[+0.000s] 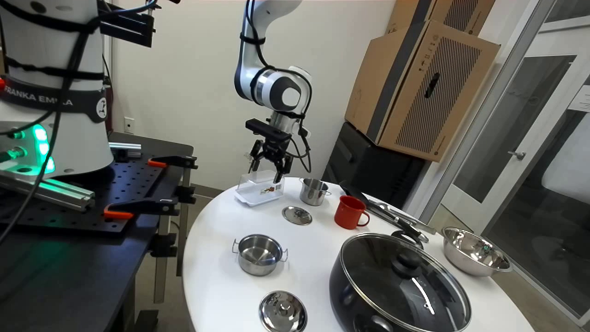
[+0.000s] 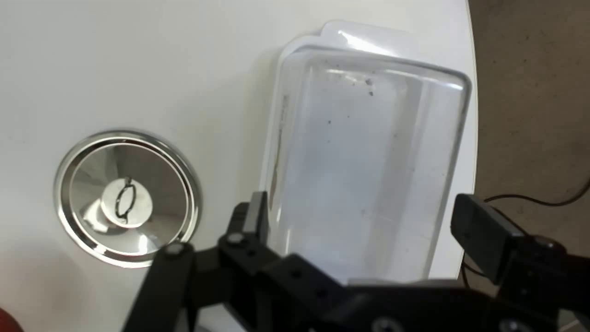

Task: Move the clear bowl to the table

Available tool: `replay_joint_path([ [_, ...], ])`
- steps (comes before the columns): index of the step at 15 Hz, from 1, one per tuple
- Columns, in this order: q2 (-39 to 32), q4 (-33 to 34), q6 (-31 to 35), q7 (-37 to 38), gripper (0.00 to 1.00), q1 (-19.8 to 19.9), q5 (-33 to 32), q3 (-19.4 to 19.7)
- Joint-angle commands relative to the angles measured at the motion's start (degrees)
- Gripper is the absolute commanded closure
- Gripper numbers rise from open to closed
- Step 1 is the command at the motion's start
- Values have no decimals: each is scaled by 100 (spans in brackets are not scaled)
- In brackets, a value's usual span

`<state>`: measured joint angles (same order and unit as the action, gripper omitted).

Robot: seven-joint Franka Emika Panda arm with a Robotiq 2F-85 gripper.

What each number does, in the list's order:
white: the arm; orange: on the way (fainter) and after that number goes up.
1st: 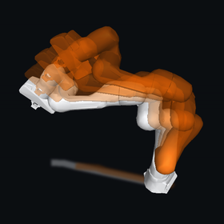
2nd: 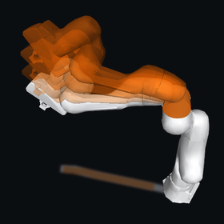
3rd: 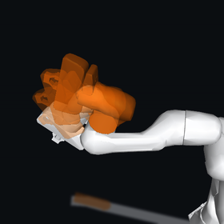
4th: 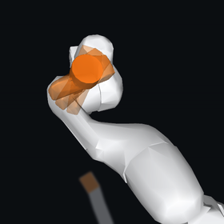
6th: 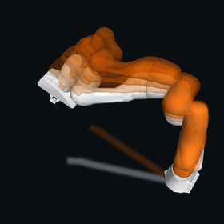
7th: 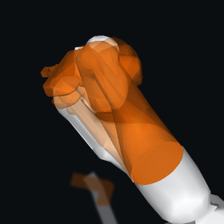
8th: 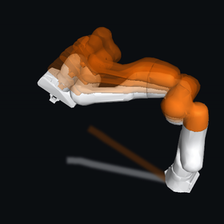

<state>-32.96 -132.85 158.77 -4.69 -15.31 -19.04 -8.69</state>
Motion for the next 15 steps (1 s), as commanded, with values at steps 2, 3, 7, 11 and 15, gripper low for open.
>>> replay_joint_path([
  [2, 2, -74, 152, 171, 0, -183, 65, 132],
  [3, -8, -69, 146, 195, 0, -208, 57, 148],
  [7, -67, -45, 141, 323, 0, -315, 34, 248],
  [11, -129, -26, 128, 411, 0, -360, 44, 312],
  [15, -248, 23, 88, 453, 25, -382, 44, 373],
])
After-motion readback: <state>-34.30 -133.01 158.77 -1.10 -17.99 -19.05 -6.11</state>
